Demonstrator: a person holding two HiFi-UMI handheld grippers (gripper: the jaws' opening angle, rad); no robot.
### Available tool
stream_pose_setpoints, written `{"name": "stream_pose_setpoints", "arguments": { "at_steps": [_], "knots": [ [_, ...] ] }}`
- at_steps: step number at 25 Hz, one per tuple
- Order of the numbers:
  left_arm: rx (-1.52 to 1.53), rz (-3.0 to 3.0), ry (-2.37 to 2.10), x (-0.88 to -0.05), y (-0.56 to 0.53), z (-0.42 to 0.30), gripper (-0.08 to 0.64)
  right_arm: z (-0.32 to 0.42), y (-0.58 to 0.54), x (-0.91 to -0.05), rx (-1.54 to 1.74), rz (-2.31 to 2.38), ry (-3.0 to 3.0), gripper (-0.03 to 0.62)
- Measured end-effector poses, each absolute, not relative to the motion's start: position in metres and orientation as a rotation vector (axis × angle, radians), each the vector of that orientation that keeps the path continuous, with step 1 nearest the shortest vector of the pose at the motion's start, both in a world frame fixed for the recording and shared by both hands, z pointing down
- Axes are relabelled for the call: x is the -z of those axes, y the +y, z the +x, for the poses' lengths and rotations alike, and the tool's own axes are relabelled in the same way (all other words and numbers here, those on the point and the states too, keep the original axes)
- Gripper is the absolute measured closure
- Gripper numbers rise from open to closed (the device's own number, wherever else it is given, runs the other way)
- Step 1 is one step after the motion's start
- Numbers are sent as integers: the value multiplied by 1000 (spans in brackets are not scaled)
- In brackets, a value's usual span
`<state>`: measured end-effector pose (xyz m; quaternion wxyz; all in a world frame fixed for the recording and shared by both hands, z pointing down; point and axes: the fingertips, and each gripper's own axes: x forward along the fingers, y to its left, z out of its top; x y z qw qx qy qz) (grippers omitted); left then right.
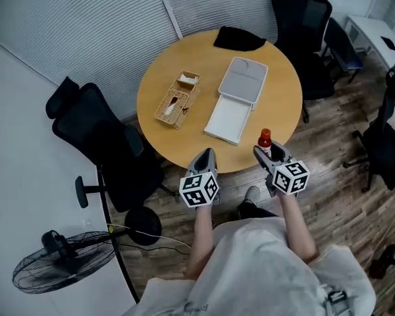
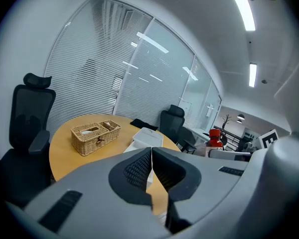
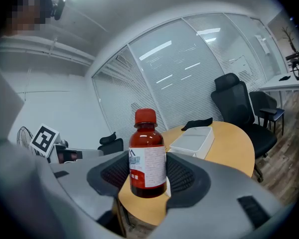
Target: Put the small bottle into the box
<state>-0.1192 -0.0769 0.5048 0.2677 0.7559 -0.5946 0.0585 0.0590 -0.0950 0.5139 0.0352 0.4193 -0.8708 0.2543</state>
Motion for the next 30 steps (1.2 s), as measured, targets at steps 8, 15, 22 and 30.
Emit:
{"name": "stream_pose_setpoints", "arguments": {
  "at_steps": [8, 15, 22, 30],
  "knots": [
    [-158, 2012, -1635, -513, -121, -108, 531, 77, -145, -524, -799, 1239, -2681, 364],
    [-175, 1957, -1667, -531, -115, -108, 531, 85, -159, -540, -879, 1208, -2698, 364],
    [-187, 1905, -1722, -536, -109, -124, 531, 75, -160, -548, -890, 1143, -2711, 364],
    [-202, 1917, -1727, -533, -120, -135, 531, 63, -173, -549, -860, 1118, -2708, 365]
  ]
}}
